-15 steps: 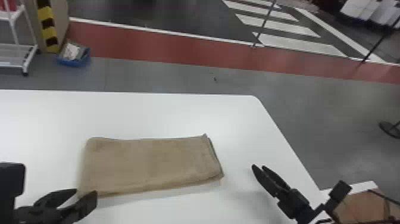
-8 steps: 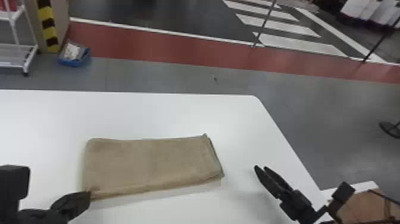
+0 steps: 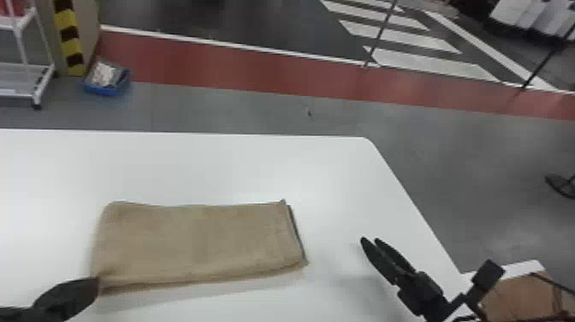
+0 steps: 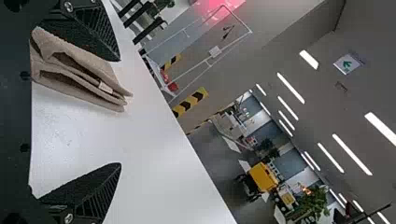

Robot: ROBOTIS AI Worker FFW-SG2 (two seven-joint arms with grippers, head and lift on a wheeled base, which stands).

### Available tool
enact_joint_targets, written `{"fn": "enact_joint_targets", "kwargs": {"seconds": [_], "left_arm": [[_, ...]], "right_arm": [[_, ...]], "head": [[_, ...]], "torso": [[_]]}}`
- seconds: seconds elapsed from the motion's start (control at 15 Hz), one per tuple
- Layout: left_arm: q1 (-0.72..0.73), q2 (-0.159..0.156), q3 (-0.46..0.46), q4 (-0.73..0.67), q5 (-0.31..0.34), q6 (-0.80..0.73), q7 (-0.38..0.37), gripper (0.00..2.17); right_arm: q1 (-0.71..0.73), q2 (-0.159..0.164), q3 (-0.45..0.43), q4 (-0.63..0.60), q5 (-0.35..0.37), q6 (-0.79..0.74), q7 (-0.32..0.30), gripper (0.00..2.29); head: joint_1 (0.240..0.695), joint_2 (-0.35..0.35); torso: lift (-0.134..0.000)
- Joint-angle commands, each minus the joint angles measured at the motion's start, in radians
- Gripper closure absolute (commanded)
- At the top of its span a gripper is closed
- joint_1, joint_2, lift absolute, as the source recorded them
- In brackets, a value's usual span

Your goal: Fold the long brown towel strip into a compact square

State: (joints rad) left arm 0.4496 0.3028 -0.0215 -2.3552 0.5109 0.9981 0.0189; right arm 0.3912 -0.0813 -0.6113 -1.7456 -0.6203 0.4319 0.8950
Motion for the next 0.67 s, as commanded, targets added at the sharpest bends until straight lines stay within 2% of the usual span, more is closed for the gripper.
{"fn": "enact_joint_targets", "kwargs": {"seconds": [0.0,0.13,0.47,0.53,0.6], "left_arm": [[0.017,-0.001,0.046,-0.013,0.020,0.020,-0.007,1.36],[0.023,-0.001,0.054,-0.024,0.023,0.050,-0.022,1.36],[0.041,-0.008,0.048,-0.047,0.018,0.060,-0.027,1.33],[0.041,-0.008,0.052,-0.052,0.018,0.060,-0.028,1.23],[0.040,-0.007,0.058,-0.059,0.018,0.060,-0.033,0.98]], "right_arm": [[-0.003,0.002,0.011,0.000,0.004,0.000,-0.002,0.08],[-0.008,0.011,0.013,0.000,0.007,0.000,-0.005,0.08],[-0.025,0.018,0.059,-0.022,0.014,0.003,-0.031,0.08],[-0.026,0.020,0.067,-0.023,0.019,0.003,-0.039,0.08],[-0.031,0.020,0.071,-0.026,0.022,0.003,-0.047,0.08]], "head": [[0.695,-0.324],[0.695,-0.292],[0.695,-0.281],[0.695,-0.277],[0.695,-0.272]], "torso": [[-0.124],[-0.124],[-0.124],[-0.124],[-0.124]]}}
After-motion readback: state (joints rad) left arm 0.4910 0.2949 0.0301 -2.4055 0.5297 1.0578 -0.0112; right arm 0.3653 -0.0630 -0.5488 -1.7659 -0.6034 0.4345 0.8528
